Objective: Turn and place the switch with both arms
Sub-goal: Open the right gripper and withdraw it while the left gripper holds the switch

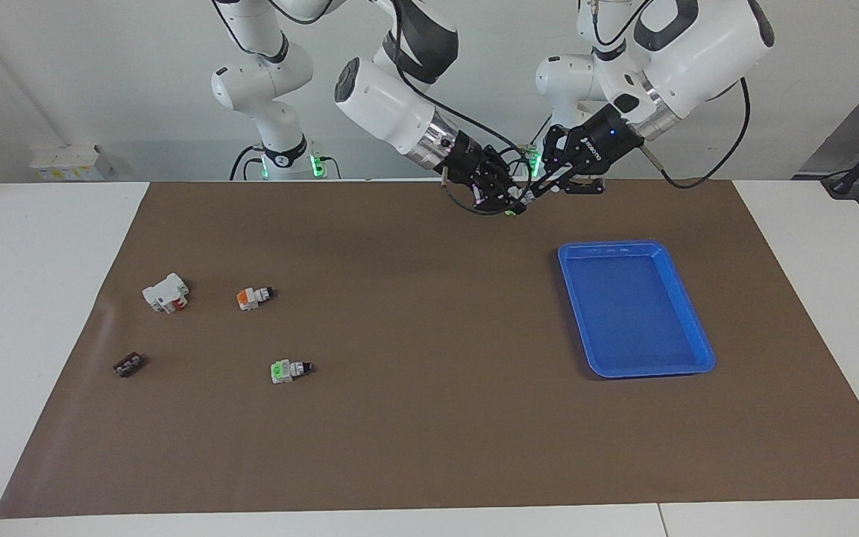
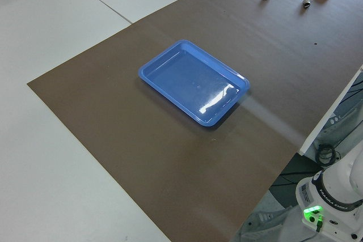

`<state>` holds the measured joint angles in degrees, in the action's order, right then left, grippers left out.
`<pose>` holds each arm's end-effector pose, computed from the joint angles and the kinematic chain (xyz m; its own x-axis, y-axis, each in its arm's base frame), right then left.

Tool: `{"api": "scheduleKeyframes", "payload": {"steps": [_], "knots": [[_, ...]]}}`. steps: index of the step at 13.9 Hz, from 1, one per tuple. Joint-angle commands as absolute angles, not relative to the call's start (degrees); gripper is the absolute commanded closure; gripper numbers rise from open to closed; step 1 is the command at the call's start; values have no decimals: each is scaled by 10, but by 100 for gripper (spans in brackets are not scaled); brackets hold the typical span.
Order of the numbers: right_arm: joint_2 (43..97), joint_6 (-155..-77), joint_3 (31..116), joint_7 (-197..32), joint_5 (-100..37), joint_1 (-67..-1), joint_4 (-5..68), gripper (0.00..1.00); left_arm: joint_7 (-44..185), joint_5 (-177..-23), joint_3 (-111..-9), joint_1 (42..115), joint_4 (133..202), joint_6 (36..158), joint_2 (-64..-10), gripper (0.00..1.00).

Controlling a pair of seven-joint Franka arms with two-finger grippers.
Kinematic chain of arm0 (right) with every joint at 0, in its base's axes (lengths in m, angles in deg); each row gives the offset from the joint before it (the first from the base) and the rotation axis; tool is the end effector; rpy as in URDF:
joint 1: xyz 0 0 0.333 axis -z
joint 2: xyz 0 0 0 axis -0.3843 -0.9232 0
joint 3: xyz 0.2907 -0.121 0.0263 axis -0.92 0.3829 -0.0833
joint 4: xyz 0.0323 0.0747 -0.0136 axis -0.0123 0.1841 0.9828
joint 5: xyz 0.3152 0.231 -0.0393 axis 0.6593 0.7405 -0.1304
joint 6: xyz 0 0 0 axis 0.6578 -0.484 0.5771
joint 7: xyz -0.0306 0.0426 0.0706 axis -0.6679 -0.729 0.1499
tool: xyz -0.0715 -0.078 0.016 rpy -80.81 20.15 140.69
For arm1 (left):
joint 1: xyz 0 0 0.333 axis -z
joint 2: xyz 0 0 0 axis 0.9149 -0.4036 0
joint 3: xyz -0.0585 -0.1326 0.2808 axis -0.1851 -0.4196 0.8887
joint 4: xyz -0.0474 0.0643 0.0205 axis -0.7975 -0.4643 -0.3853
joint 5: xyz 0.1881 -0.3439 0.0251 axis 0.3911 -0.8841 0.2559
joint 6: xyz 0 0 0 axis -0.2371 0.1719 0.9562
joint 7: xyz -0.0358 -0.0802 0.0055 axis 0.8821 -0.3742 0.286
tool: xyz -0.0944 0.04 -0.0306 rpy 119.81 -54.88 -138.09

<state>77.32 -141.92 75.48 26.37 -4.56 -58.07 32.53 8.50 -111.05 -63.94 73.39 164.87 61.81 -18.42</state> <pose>0.4930 0.4099 0.5168 -0.0898 -0.5884 -0.8036 -0.9859 0.1670 -0.0121 0.4964 -0.1786 0.6046 0.5992 -0.6627 0.4493 -0.8005 -0.4847 0.3527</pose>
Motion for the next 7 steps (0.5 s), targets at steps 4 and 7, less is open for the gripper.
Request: {"api": "scheduleKeyframes", "payload": {"steps": [4,7], "knots": [[778,-1433,763,269,-33,-568,315,100,5,-1050,-634,723,1661,576,-167,100],[778,-1433,763,268,-33,-568,315,57,3,-1050,-634,723,1662,572,-166,100]]}}
